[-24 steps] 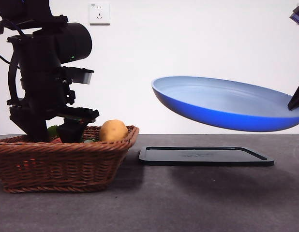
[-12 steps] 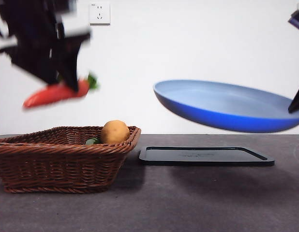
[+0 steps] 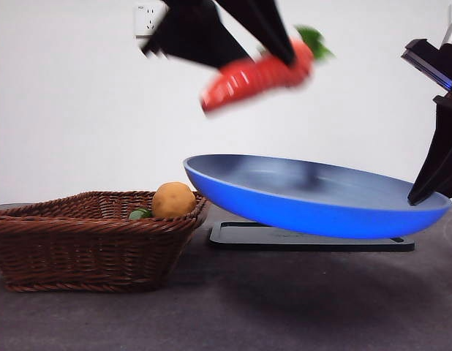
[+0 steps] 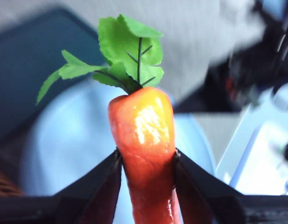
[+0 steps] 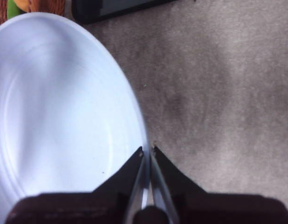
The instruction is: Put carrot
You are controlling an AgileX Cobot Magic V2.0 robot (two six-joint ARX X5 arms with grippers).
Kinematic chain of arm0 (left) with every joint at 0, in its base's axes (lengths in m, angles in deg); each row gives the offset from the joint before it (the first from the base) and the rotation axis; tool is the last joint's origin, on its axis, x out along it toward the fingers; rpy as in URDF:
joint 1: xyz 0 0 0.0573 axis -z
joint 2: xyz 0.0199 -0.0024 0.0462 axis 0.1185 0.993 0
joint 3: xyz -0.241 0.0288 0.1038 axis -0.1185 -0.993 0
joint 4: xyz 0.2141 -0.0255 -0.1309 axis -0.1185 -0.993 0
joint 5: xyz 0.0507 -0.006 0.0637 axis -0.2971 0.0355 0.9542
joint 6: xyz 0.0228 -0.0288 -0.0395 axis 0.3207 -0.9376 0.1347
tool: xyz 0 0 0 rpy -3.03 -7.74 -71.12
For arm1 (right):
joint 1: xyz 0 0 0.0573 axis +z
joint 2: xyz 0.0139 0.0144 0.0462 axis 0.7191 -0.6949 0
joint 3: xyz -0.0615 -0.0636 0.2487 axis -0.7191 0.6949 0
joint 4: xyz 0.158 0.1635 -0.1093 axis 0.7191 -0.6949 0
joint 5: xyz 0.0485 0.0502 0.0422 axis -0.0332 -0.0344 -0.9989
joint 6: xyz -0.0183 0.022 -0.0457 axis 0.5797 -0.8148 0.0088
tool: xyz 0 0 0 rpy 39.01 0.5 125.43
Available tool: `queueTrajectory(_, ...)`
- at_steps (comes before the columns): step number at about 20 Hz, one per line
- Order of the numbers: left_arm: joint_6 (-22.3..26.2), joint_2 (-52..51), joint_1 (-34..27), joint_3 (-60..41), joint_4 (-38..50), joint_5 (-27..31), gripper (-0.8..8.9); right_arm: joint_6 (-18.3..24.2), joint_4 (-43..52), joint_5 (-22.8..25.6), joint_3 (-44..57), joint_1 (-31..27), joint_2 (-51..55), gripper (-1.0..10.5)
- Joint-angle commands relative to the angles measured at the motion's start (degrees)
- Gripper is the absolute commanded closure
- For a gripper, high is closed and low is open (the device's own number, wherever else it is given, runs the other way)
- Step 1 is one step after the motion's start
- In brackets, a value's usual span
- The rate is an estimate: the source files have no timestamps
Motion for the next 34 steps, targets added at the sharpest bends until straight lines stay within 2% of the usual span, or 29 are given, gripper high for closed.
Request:
queueTrajectory(1, 1.07, 4.50, 2.67, 0.57, 1.20, 3.02, 6.88, -0.81, 0.09, -0.24, -0.94, 0.37, -0.33, 9.4)
queueTrajectory(3, 1.97, 8.02, 4.26, 0.57, 1.03, 4.96, 6.88, -0.81, -0.48, -0.24, -0.94, 0.42, -0.33, 9.4)
queueTrajectory(8, 2.08, 10.34, 5.01, 0.57, 0.92, 4.72, 6.74, -0.79, -1.70, -0.24, -0.94, 0.42, -0.33, 9.4)
queueTrajectory(11, 2.08, 10.34, 5.01, 0.57, 0.87, 4.85, 5.38, -0.81, -3.28, -0.24, -0.94, 0.42, -0.33, 9.4)
queueTrajectory(14, 2.03, 10.16, 5.03, 0.59, 1.57, 4.61, 5.30, -0.83, -3.80, -1.77, -0.94, 0.37, -0.33, 9.4)
queueTrajectory(18, 1.86, 4.76, 3.96, 0.90, 0.74, 4.68, 5.30, -1.18, -6.75, -2.73, -3.08, 0.26, -0.83, 9.4)
queueTrajectory(20, 1.86, -0.26, 3.17, 0.90, -0.96, 4.72, 5.30, 0.52, -7.96, -2.75, -6.10, -0.42, -2.73, 9.4)
queueTrajectory(23, 1.92, -8.72, 1.18, 0.90, -4.94, 5.66, 5.30, 4.52, -10.27, -2.27, -12.98, -1.97, -9.38, 9.4)
queueTrajectory(26, 2.10, -17.03, -1.16, 0.90, -10.62, 10.58, 5.30, 7.78, -10.78, 0.68, -22.01, -4.52, -19.15, 9.4)
queueTrajectory(34, 2.01, -30.93, -4.46, 0.90, -21.73, 21.16, 5.30, 8.83, -10.95, 3.39, -48.06, -9.42, -45.05, 9.4)
